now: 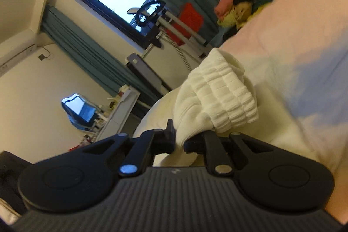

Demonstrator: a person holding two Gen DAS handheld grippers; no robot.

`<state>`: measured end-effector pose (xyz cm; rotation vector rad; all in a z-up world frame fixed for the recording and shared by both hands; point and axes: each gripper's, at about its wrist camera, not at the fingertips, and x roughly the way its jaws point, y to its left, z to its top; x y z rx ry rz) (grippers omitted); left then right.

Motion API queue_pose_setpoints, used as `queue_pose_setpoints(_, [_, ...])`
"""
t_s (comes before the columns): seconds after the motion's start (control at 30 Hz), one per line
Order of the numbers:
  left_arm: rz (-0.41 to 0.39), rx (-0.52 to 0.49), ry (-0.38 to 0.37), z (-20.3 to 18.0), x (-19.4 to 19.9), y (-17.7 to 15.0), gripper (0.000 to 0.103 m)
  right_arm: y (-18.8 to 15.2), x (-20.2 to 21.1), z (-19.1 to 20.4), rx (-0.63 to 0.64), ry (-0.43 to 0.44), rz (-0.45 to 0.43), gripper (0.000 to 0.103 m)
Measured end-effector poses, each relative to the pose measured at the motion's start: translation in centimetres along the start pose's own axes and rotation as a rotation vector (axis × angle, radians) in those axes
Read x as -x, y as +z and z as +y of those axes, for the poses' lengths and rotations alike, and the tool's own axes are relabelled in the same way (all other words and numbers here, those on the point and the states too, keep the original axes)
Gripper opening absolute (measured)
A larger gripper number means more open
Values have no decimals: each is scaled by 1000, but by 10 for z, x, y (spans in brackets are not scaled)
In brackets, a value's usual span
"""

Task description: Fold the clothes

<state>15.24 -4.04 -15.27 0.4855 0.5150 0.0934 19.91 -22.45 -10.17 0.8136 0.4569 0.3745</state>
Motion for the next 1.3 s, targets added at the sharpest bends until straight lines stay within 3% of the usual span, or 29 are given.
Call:
queue_pose_setpoints(0.13, [64,142,-39,19,-5,-4,102,-1,15,-33,-35,-160,-2,11])
queue_pose_setpoints(0.23, [121,272,-77,37,-10,-8,103,-7,3,-69,-159,-265,127,14])
queue_pose_setpoints(0.3, [158,358,-102,48,-13,-11,103,-10,4,-80,-241,-236,147,15])
queue_pose_setpoints(0.4, [196,492,-127,68,-13,-21,103,-6,9,-73,-218,-232,181,20])
queue_pose_setpoints(0.53, [231,620,-160,93,-16,-28,103,-6,9,-72,-166,-299,214,52])
queue_pose_setpoints(0.73, [224,592,-143,97,-10,-27,103,-12,31,-80,-185,-359,170,80])
queue_pose_setpoints(1.07, [253,675,-183,110,-21,-31,103,-24,7,-112,-302,-279,210,82])
queue_pose_setpoints(1.17, [259,705,-190,116,-26,-32,103,-25,-2,-109,-271,-286,226,82])
queue_pose_setpoints(1.27, [269,704,-196,118,-24,-31,101,-23,6,-90,-168,-275,221,68])
queue_pose_setpoints(1.3, [278,703,-218,120,-22,-32,99,-21,8,-82,-145,-263,209,54])
